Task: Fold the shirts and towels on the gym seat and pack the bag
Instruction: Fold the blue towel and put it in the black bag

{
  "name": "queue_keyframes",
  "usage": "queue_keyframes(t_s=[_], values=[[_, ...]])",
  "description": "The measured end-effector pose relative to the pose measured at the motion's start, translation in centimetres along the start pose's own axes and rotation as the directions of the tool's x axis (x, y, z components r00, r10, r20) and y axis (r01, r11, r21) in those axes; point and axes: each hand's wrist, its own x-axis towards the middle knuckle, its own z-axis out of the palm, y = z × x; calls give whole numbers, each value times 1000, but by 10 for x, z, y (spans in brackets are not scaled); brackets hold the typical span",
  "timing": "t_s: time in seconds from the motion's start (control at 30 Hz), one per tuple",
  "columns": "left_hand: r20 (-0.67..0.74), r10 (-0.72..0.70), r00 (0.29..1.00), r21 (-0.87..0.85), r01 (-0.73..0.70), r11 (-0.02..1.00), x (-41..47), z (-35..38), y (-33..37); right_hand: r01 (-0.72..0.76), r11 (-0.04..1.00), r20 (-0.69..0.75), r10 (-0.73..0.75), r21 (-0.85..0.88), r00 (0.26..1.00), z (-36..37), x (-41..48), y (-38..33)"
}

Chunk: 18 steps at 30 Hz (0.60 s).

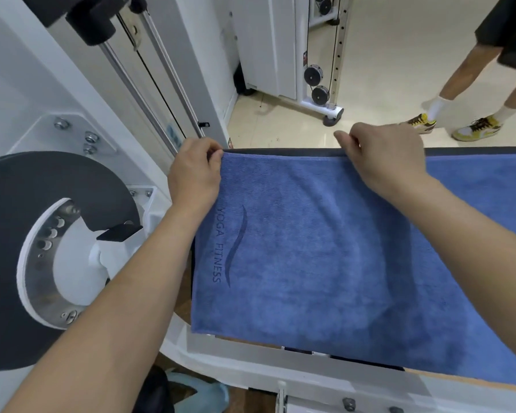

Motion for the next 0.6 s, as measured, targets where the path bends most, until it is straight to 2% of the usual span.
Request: queue_keyframes(t_s=[0.1, 0.23, 0.3, 0.43, 0.5, 0.6], values=[[-9, -72, 997, -46, 71, 996, 3, -3, -9, 48, 997, -167, -58, -65, 984, 15, 1, 8], [47, -203, 978, -116, 207, 972, 1, -14, -21, 45, 988, -281, -85, -144, 956, 25, 2, 14], [37, -216, 976, -105, 218, 970, -7, -22, -20, 52, 990, -269, -86, -128, 959, 27, 2, 14], [-12, -109, 994, -135, 107, 985, -53, -39, -9, 40, 995, -206, -57, -86, 977, 21, 2, 12], [10, -97, 995, -163, 97, 982, -92, -43, -8, 19, 998, -186, -30, -60, 982, 13, 0, 7], [106, -159, 981, -140, 174, 975, -164, -39, -22, -4, 990, -149, 25, 139, 989, -5, -16, -12]])
